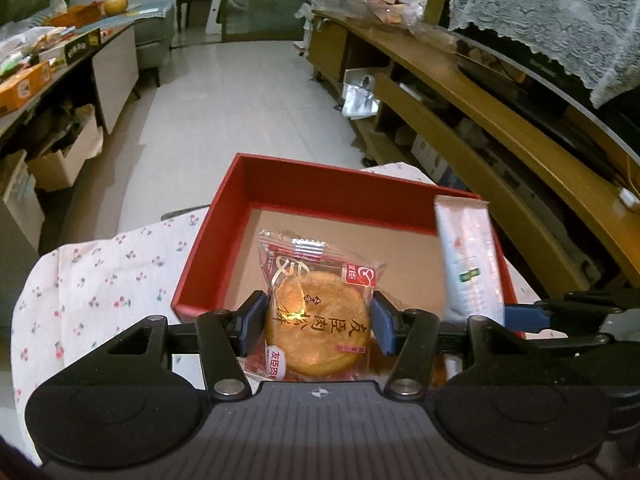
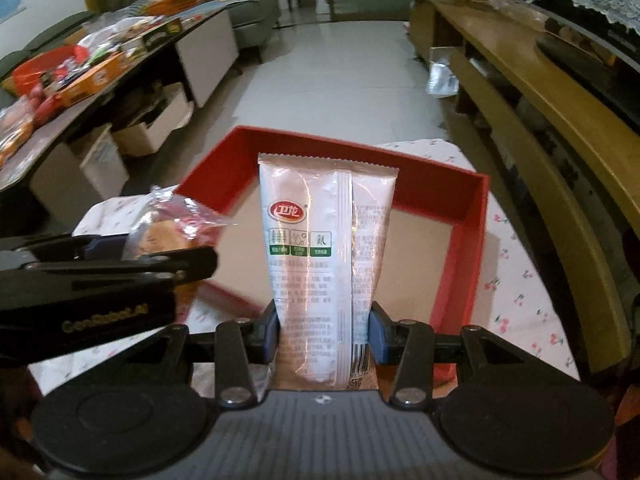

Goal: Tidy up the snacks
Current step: 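Carry the pastry and white pack into the red box with both tools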

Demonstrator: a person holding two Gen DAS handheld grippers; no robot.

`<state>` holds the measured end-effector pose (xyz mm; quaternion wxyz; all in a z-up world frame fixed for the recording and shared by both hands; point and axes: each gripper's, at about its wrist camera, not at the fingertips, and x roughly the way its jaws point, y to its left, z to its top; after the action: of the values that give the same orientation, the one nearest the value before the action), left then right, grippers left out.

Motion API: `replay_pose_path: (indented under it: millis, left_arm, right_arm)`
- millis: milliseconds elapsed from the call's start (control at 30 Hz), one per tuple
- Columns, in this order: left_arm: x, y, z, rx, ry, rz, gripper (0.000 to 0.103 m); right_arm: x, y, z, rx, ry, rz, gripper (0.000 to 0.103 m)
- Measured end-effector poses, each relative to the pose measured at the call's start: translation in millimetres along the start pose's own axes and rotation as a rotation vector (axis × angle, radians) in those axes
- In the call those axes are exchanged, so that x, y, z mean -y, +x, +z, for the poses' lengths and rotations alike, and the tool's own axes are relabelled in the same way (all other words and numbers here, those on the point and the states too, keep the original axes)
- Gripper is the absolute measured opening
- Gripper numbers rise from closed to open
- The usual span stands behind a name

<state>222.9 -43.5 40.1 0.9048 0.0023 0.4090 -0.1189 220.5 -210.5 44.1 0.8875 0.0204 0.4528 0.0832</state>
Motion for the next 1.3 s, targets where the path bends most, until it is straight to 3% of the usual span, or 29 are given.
replay_pose_path:
  millis: [333,633,833,1300]
  left_arm:
    - [-3,51,12,-0.021,-0.004,0.033,0.062]
    - [-16,85,5,-0.090,-0.024,0.060,0.062]
    - [-12,87,0,-0.102,0.024,0.094,0.063]
    - [-10,70,-17,-0.176,0.014,0.104,0.063]
  right_arm:
    - [15,49,30,-0.019,0.017,-0.060,0.061]
    - [14,94,33,-0.072,-0.007,-0.087,0.061]
    - [14,107,33,-0.083,-0.017,-0.089,0.064]
    - [4,102,17,-0.141,-0.057,-0.099,0.069]
